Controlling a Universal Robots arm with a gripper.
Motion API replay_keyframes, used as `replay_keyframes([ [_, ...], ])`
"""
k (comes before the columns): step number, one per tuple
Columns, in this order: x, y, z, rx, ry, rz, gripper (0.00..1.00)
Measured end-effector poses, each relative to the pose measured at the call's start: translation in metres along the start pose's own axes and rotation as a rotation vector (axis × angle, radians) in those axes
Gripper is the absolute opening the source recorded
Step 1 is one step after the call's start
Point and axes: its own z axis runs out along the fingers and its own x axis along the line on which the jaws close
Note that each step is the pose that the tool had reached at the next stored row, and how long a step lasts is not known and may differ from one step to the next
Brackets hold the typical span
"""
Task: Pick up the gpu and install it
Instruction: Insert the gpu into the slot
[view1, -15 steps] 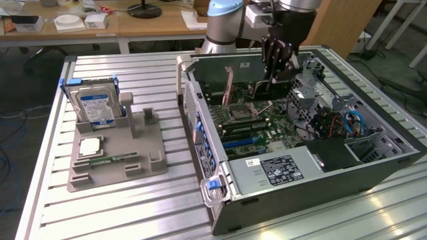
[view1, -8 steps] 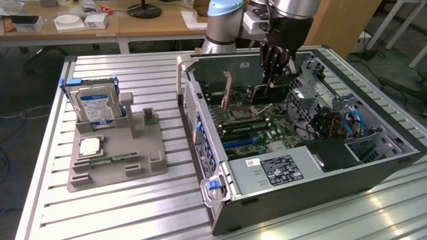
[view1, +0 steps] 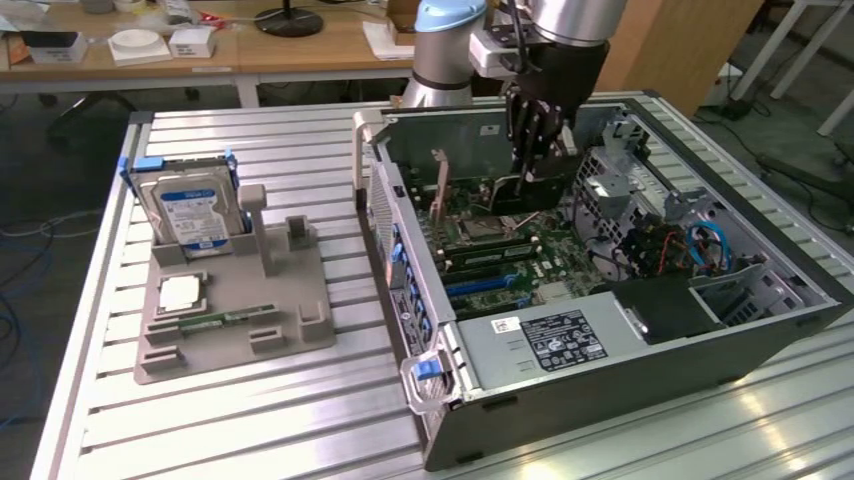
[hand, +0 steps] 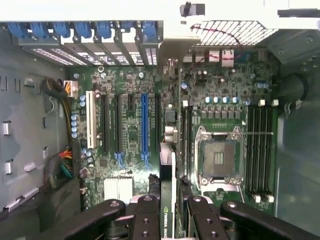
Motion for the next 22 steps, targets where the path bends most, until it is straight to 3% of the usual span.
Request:
replay_keyframes([
  [13, 0.021, -0.0004, 0.0094, 0.0006, -0.0001, 0.0, 0.26],
  [17, 0.022, 0.0001, 0.0114, 0.0104, -0.0005, 0.0, 0.26],
  [22, 0.025, 0.001, 0.0164, 0.0117, -0.0001, 0.0, 0.26],
])
